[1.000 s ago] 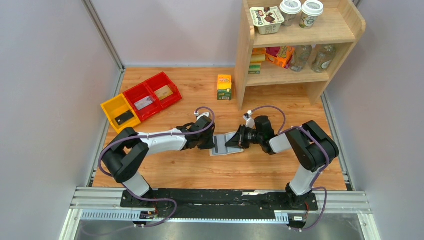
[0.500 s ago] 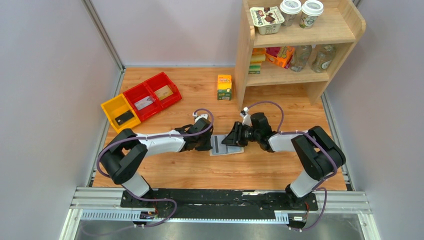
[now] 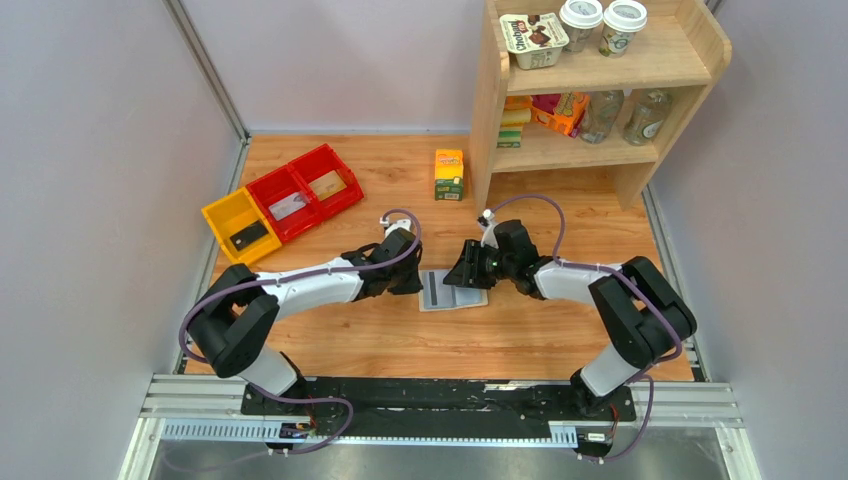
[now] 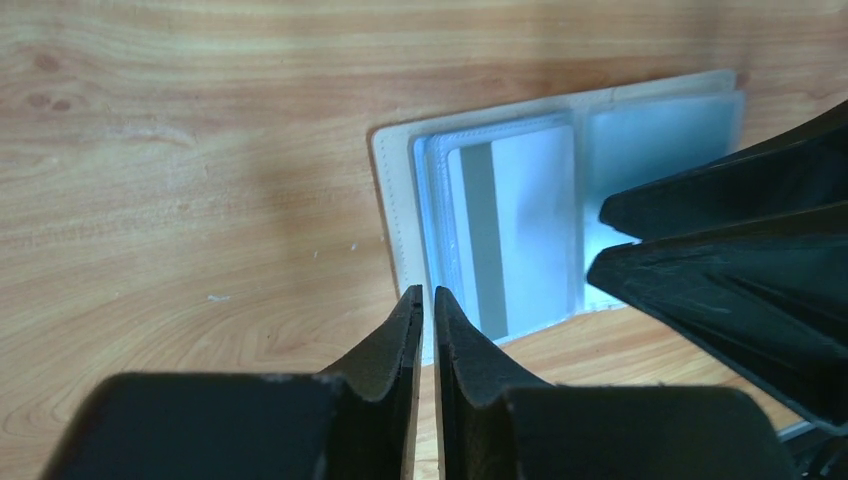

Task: Take the credit cards out of the card holder
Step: Remove the credit card from the card holder.

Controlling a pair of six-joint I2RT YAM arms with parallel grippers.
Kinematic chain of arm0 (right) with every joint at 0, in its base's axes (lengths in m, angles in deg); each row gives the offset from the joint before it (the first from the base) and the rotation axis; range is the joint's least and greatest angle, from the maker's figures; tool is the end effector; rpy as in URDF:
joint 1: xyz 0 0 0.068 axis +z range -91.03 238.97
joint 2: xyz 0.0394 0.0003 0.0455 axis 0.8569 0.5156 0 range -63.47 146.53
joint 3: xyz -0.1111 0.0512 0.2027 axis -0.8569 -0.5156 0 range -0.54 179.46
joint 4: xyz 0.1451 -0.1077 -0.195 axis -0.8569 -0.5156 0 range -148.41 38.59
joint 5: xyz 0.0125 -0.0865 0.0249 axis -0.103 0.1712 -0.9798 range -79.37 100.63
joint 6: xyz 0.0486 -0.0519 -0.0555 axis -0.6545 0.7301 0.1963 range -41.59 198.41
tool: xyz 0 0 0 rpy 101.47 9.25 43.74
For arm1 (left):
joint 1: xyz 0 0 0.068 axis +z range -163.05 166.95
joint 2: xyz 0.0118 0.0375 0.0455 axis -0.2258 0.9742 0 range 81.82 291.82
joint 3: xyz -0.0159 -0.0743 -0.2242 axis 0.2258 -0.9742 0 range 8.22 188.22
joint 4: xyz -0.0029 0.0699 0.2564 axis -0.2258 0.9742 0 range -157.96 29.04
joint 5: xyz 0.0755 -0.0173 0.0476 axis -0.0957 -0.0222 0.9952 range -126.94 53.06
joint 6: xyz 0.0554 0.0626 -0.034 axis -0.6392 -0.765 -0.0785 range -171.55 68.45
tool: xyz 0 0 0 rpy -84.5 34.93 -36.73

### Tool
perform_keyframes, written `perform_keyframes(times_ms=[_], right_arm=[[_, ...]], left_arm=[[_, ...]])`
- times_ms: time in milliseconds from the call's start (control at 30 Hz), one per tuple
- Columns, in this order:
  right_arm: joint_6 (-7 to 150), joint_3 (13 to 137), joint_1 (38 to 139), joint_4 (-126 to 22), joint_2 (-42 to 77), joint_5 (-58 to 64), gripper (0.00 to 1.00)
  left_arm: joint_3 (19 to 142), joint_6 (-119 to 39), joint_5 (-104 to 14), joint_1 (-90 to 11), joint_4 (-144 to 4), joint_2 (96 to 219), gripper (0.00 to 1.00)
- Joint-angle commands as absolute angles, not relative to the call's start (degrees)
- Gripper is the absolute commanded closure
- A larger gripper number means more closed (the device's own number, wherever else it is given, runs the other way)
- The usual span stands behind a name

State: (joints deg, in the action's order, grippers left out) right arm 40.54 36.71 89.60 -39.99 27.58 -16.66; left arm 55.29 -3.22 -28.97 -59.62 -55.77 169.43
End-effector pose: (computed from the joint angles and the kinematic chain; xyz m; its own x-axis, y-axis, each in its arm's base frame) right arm 0.2631 0.1988 0.0758 -0.9147 0.0924 -0.3934 -0.2314 0.6783 0.6974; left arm 0.2366 -0.2337 0.1007 -0.8579 -0.1699 -0.4849 0.0312 0.9248 -0.3791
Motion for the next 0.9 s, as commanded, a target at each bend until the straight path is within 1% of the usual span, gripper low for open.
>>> perform_keyframes(times_ms=[0, 233, 500, 667, 800, 867], right_arm=[[41.32, 38.92, 89.82, -39.02, 29.17, -17.14, 0.53], [40.71, 38.48, 89.99, -36.82, 30.22, -19.86, 0.54], [38.69, 38.57, 89.90, -33.04, 32.51, -25.84, 0.57], [37.63, 36.73, 89.99, -31.11, 30.23, -28.48, 0.60], [36.93, 35.76, 89.99, -30.05, 27.33, -28.75, 0.62], [36.92, 35.93, 89.99, -31.62, 26.54, -26.30, 0.62]], left_arm=[[58.75, -4.36, -30.25, -58.58, -57.85, 170.93, 0.84], [57.62, -3.48, -32.80, -58.49, -60.48, 174.89, 0.85], [55.59, -2.95, -34.03, -58.49, -62.24, 177.70, 0.93], [55.94, -3.48, -34.30, -58.49, -61.63, 179.72, 0.99], [56.12, -3.65, -33.95, -58.49, -61.10, 180.69, 1.00], [56.21, -3.65, -33.95, -58.49, -60.84, 180.95, 1.00]])
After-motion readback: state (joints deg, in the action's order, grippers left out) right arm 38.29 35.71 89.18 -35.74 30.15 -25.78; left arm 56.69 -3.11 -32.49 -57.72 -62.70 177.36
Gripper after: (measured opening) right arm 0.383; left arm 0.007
